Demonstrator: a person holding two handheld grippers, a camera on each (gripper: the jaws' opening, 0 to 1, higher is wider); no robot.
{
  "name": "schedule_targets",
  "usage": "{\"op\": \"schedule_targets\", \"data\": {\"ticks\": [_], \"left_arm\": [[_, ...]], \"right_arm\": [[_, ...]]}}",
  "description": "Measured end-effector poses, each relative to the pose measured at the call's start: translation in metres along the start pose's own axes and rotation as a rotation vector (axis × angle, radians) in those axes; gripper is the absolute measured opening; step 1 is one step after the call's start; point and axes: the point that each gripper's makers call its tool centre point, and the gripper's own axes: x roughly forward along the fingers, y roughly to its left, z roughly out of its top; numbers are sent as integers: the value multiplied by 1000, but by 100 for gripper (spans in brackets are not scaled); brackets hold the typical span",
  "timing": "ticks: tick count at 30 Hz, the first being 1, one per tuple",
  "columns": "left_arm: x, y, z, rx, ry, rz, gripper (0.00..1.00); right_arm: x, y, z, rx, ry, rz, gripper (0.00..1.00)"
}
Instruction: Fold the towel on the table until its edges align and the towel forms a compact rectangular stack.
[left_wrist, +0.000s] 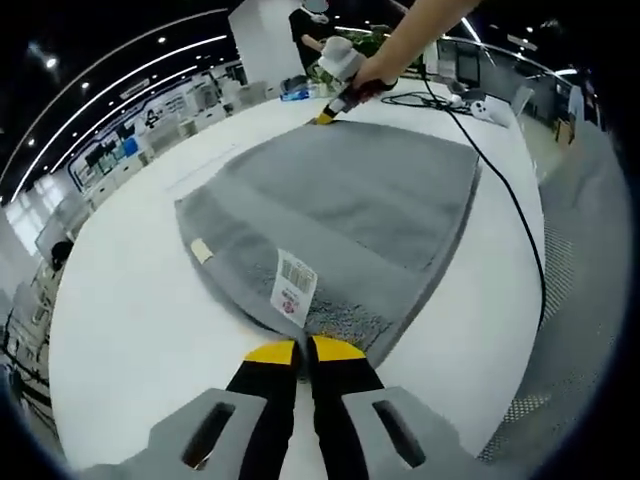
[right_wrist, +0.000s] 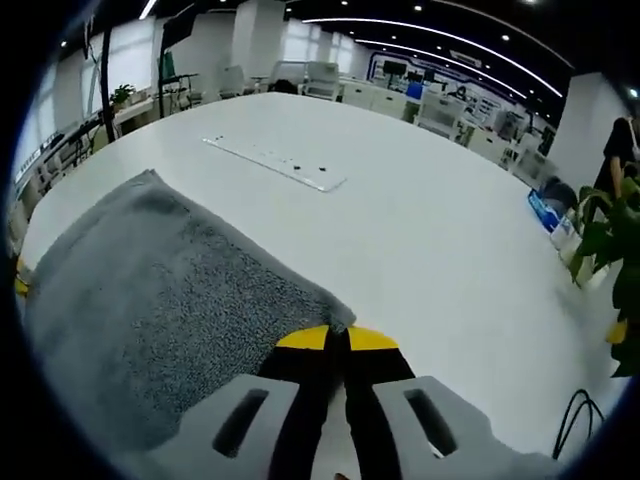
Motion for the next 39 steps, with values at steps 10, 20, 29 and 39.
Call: {"op": "schedule_targets", "data": {"ticks": [10, 20, 29, 39], "left_arm": [[-3, 4, -5, -188, 13, 51, 4], [-9, 8, -12, -342, 8, 69, 5], [-17, 6, -2, -258, 62, 87, 21], [-19, -15, 34, -191, -17, 12, 26]], "right_arm": [[-13, 8, -3, 36, 5, -43, 3], [-23, 19, -1, 80, -7, -27, 2], [-23, 18, 0, 120, -34, -9, 3], [-21, 15, 0, 277, -36, 6, 6]]}}
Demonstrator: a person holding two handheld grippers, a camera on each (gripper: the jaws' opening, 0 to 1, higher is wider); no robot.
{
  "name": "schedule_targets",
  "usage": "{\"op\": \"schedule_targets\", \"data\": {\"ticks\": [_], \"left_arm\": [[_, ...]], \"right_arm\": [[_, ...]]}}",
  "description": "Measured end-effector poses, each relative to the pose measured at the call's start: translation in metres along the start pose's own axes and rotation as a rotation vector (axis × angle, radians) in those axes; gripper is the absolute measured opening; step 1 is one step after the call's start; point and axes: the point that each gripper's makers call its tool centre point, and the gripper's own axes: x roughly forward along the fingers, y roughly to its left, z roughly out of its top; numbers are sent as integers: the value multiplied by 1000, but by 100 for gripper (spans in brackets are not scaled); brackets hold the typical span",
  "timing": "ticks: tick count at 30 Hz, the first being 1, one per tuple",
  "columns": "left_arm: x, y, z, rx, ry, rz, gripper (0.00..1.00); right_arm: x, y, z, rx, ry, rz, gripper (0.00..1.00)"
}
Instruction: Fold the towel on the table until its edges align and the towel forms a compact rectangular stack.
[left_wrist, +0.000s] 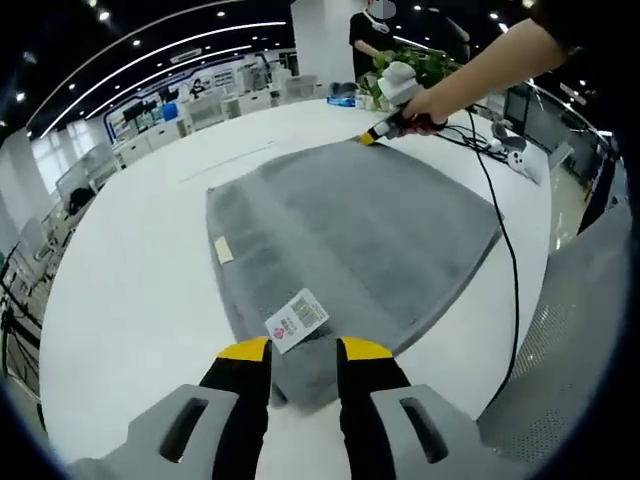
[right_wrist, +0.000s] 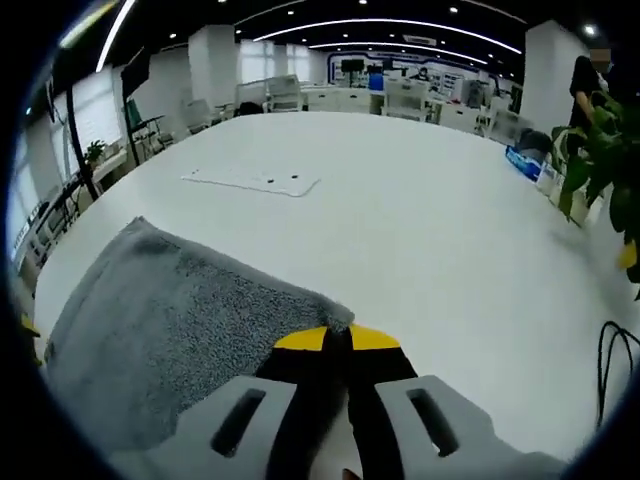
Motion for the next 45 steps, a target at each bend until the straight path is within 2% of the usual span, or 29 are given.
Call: {"op": "schedule_targets", "data": {"ticks": [1, 2, 4, 7, 10, 11, 16, 22, 24, 26, 33, 40, 45], "left_arm": [[4, -10, 3, -5, -1, -44, 26], [7, -13, 6, 0, 2, -51, 27], [14, -24, 14, 65, 1, -90, 31], [23, -38, 27, 140, -4, -114, 35], [32, -51, 35, 172, 5, -132, 37], [33, -55, 38, 179, -2, -139, 38], [43, -83, 50, 218, -15, -193, 39], [49, -115, 62, 284, -30, -237, 40], [50, -127, 65, 296, -42, -277, 41], [51, -133, 68, 293, -44, -288, 42], [61, -148, 79, 372, -65, -291, 42], [69, -177, 89, 426, -78, -349, 42], [75, -194, 95, 459, -77, -370, 42]], "right_arm": [[0, 0, 0, -4, 1, -2, 7], [-1, 0, -1, -1, 1, -5, 10], [-1, 1, -1, 18, -5, -11, 14], [-4, 4, -1, 64, -19, 3, 18], [-8, 8, 5, 97, -53, 32, 25], [-10, 8, 13, 113, -96, 36, 25], [-19, 14, 15, 87, -82, 77, 27], [-26, 14, 12, 69, -82, 94, 29], [-29, 15, 11, 63, -84, 103, 30], [-33, 17, 11, 59, -88, 118, 30], [-51, 13, 12, 87, -115, 127, 29], [-57, 11, 7, 52, -106, 111, 27], [-58, 10, 2, 66, -102, 118, 27]]}}
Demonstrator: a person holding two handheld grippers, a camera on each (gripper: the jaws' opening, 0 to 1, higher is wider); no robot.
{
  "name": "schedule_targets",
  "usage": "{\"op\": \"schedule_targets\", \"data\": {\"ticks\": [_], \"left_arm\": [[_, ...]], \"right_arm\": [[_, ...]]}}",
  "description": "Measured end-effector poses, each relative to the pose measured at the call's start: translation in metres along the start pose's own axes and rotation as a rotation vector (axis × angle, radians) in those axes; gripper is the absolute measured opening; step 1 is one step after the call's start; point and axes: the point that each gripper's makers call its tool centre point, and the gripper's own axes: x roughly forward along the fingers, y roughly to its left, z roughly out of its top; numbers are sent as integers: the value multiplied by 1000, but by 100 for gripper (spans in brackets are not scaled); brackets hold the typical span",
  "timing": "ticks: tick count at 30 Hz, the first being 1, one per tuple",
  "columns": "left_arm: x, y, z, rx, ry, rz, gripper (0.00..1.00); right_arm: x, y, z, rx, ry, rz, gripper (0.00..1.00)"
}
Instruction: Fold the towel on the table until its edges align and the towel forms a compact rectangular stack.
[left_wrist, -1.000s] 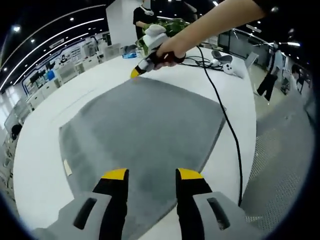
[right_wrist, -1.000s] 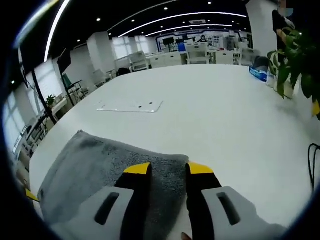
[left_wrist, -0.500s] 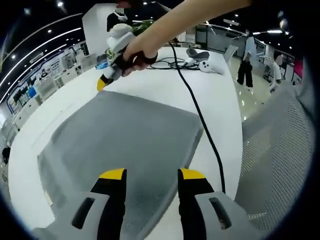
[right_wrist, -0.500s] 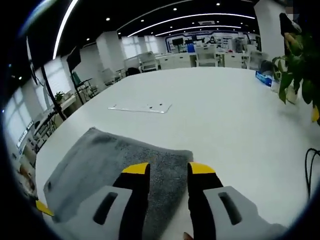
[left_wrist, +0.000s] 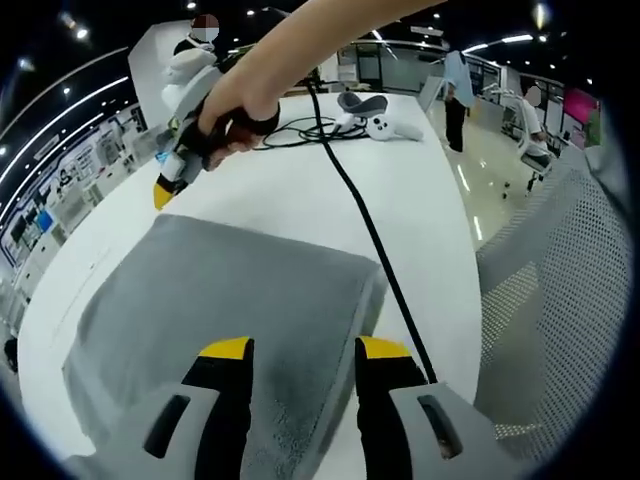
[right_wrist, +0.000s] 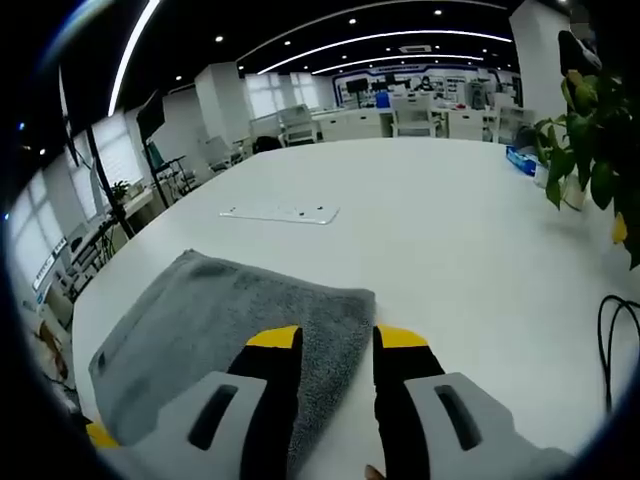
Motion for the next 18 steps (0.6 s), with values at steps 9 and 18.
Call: {"op": "schedule_targets", "data": {"ticks": [9, 18], "left_arm": [[16, -20, 20, 23, -25, -49, 39], [24, -33, 35, 20, -60, -89, 27]], "right_arm": [[1, -11, -5, 6, 13, -35, 26], [18, -26, -7, 9, 25, -25, 25]]}}
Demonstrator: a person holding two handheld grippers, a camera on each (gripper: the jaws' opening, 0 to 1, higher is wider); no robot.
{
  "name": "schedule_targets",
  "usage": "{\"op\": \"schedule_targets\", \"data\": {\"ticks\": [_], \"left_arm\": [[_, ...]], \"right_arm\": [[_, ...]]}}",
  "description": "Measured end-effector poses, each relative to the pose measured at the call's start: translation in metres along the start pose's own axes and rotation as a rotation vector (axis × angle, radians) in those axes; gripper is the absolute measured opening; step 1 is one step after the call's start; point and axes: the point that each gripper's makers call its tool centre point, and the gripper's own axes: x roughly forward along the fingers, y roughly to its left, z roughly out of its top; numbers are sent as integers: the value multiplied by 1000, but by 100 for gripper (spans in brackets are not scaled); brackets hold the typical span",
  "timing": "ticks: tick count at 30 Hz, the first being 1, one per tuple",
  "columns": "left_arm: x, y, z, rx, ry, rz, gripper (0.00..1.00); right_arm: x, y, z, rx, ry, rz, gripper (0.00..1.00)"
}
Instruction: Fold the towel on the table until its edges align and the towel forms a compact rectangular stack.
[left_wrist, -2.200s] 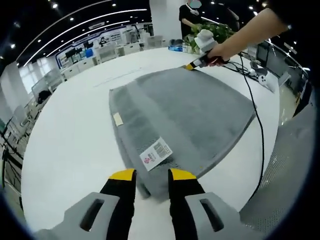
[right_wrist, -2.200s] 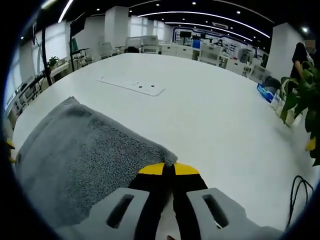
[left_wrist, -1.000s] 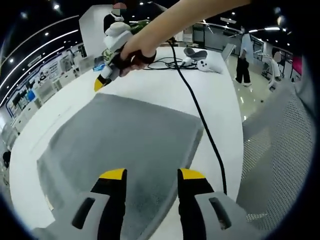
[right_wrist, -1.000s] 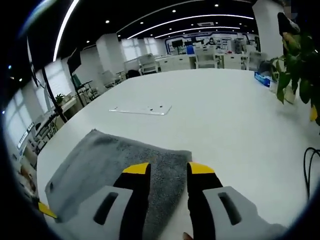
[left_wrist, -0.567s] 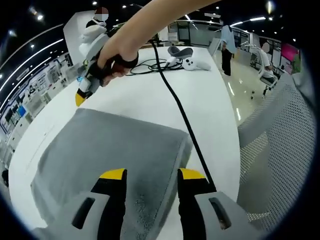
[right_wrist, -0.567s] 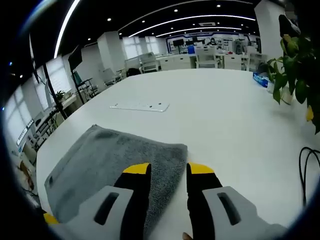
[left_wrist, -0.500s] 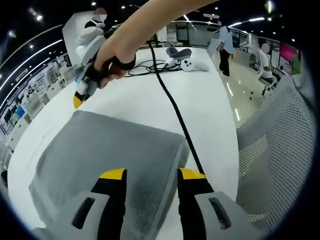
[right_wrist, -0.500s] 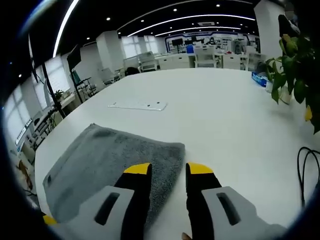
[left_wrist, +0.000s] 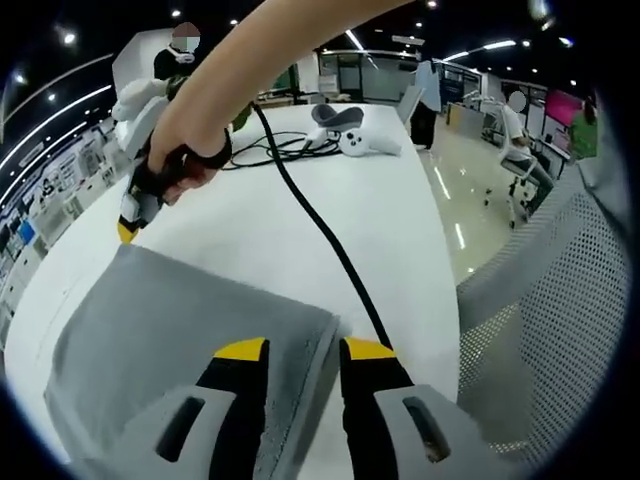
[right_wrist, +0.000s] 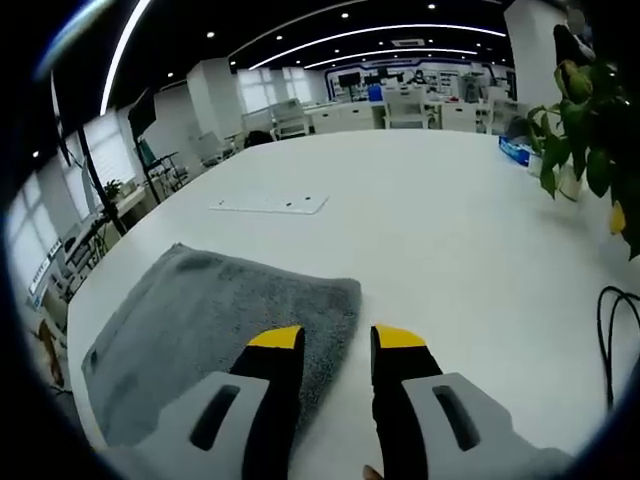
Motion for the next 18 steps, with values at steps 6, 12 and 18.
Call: {"op": "schedule_targets", "data": {"ticks": [6, 12, 18], "left_arm": [[7, -9, 12, 7, -23, -26, 22], [18, -14, 13, 3, -9, -47, 19], [24, -12, 8, -26, 12, -42, 19]], "right_arm": [[6, -6, -1, 5, 3, 6, 25], [10, -8, -5, 14, 4, 8, 25], [13, -9, -9, 25, 9, 7, 25]]}}
